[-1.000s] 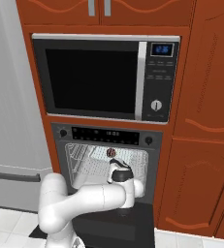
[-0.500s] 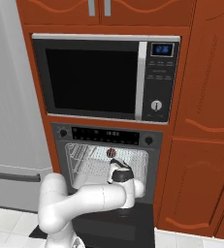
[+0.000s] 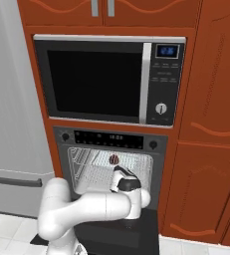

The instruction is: Take the baked cake out of the oven and place it on the plate for cooling. Then close the oven door.

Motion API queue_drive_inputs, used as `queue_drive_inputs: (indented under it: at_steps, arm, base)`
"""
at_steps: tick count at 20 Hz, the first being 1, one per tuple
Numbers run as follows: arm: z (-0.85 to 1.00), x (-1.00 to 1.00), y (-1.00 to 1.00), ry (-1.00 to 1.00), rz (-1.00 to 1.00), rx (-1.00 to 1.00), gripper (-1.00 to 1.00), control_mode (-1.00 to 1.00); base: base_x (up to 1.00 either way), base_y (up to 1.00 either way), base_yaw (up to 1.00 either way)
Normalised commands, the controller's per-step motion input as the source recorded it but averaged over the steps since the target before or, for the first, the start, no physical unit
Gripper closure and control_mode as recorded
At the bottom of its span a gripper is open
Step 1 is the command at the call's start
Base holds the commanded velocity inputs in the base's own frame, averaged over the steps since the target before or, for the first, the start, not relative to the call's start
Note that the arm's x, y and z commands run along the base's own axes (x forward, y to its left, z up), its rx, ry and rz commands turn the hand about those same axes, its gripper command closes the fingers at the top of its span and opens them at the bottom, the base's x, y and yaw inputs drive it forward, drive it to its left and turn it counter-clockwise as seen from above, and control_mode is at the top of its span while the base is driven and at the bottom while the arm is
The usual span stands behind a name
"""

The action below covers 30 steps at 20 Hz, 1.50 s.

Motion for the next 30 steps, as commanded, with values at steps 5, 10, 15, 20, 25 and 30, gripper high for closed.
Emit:
queue_drive_inputs:
  at_steps: [5,10,15,20,25,30]
  arm:
    - [-0.13,-0.33,-0.56,0.02,0.00,0.00,1.00,-1.00]
    - [-0.07,-0.30,-0.48,0.10,0.00,0.00,1.00,-1.00]
    - [-0.09,-0.31,-0.46,0.15,0.00,0.00,1.00,-1.00]
    - [-0.11,-0.30,-0.44,0.17,0.00,0.00,1.00,-1.00]
    - [-0.27,-0.38,-0.45,0.12,0.00,0.00,1.00,-1.00]
    - [-0.42,-0.42,-0.42,0.13,0.01,0.00,1.00,-1.00]
  base:
    - [0.00,0.00,0.00]
    - [0.00,0.00,0.00]
    - [0.00,0.00,0.00]
    - [0.00,0.00,0.00]
    - [0.00,0.00,0.00]
    - [0.00,0.00,0.00]
